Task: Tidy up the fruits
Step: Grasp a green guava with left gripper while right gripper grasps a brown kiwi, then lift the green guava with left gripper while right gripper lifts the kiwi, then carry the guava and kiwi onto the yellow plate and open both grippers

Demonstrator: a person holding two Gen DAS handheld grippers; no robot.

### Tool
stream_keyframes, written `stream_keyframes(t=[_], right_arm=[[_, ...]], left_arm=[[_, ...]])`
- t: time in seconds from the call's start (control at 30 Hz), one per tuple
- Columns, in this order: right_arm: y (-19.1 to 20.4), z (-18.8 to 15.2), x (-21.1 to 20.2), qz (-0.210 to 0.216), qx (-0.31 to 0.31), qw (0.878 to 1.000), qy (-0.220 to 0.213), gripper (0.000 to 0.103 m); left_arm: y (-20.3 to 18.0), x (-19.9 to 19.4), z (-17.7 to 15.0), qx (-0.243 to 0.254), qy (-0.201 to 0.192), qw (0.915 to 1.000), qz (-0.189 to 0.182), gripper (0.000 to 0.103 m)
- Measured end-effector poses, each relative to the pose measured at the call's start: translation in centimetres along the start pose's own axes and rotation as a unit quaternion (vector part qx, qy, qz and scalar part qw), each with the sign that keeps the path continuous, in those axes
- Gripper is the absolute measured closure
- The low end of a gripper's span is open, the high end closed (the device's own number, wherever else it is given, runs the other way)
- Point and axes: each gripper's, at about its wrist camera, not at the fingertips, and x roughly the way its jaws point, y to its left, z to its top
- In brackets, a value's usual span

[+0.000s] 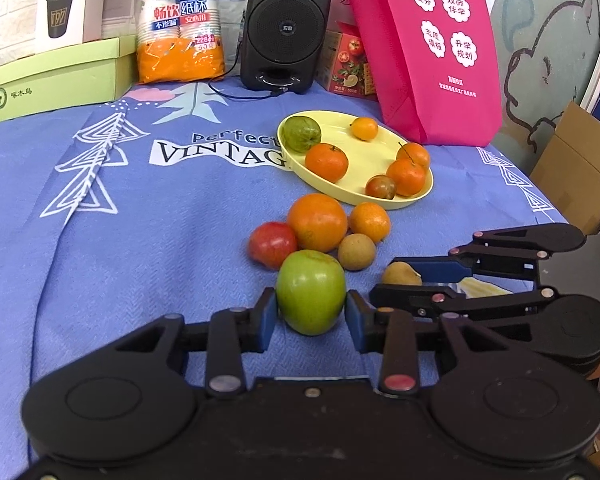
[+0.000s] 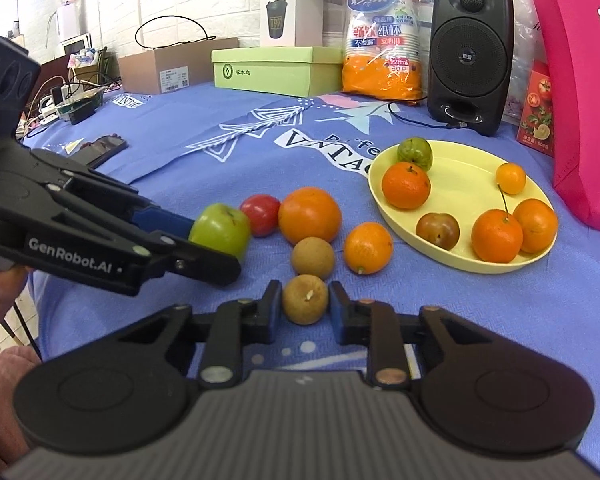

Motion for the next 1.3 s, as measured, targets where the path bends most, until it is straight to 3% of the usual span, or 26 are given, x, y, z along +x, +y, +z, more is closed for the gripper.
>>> stream_keyframes(t=[0.83, 1.3], right_arm=[[0.9, -2.3, -5.2, -0.014, 0.0, 1.0, -0.012, 0.079], [-0.3, -2.7, -4.6, -0.014, 0.01, 1.0, -0.002, 0.079]], left_arm=[[-1.6, -3.4, 0.4, 0.024, -0.024, 0.9993, 0.013, 0.067], [-1.9, -3.7, 1.4, 0.031, -0.03, 0.9991, -0.001, 0.067]])
